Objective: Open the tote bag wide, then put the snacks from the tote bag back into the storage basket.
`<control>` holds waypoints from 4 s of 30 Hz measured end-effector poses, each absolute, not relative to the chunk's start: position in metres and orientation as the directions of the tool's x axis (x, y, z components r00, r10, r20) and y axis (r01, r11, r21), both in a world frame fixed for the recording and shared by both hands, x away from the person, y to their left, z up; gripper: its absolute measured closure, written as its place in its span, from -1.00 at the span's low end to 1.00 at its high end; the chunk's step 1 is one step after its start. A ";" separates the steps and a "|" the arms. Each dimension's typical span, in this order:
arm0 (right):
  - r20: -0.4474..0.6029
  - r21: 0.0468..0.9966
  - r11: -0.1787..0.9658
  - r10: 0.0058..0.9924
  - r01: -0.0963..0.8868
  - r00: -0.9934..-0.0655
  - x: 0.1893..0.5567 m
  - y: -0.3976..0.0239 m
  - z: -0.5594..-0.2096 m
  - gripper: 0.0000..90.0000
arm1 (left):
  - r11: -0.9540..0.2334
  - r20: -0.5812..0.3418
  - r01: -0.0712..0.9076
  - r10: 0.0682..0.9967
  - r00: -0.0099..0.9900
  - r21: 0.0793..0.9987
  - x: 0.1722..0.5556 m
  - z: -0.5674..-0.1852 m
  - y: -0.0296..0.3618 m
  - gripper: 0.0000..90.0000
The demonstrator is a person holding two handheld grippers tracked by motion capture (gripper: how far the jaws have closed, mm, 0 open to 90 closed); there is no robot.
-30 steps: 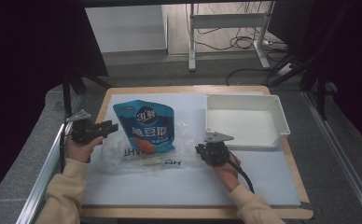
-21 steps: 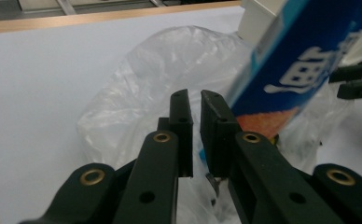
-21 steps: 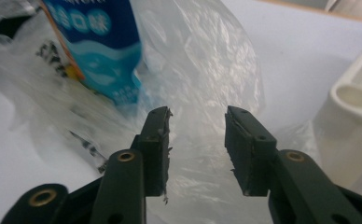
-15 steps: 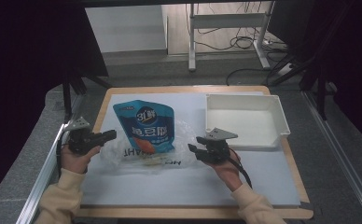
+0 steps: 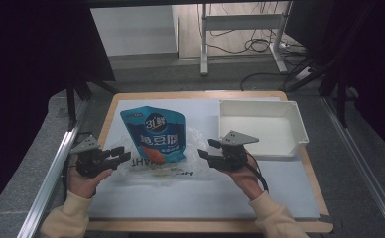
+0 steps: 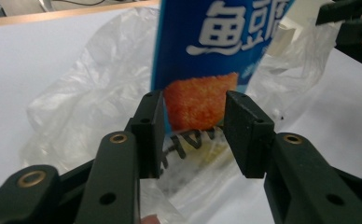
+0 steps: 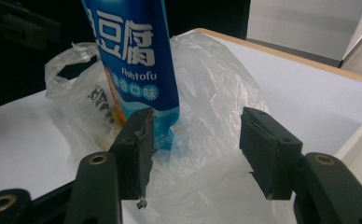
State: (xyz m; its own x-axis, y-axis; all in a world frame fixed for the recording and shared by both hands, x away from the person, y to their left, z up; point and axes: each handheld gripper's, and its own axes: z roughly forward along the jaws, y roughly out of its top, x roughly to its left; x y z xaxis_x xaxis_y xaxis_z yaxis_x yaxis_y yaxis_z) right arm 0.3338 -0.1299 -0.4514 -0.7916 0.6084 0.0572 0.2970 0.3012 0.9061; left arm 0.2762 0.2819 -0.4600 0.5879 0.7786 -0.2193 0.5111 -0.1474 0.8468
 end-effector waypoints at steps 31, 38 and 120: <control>0.045 0.933 0.271 0.563 0.236 -0.825 0.332 -0.126 -0.426 -0.13 | -0.226 -0.176 0.515 0.766 0.618 0.827 0.237 -0.494 0.254 -0.06; 0.041 0.936 0.267 0.564 0.230 -0.825 0.335 -0.125 -0.422 -0.15 | -0.227 -0.174 0.517 0.769 0.615 0.825 0.237 -0.496 0.254 -0.08; 0.147 0.942 0.231 0.371 0.245 -0.917 0.396 -0.042 -0.396 0.97 | -0.259 -0.164 0.524 0.759 0.630 0.812 0.248 -0.502 0.244 -0.16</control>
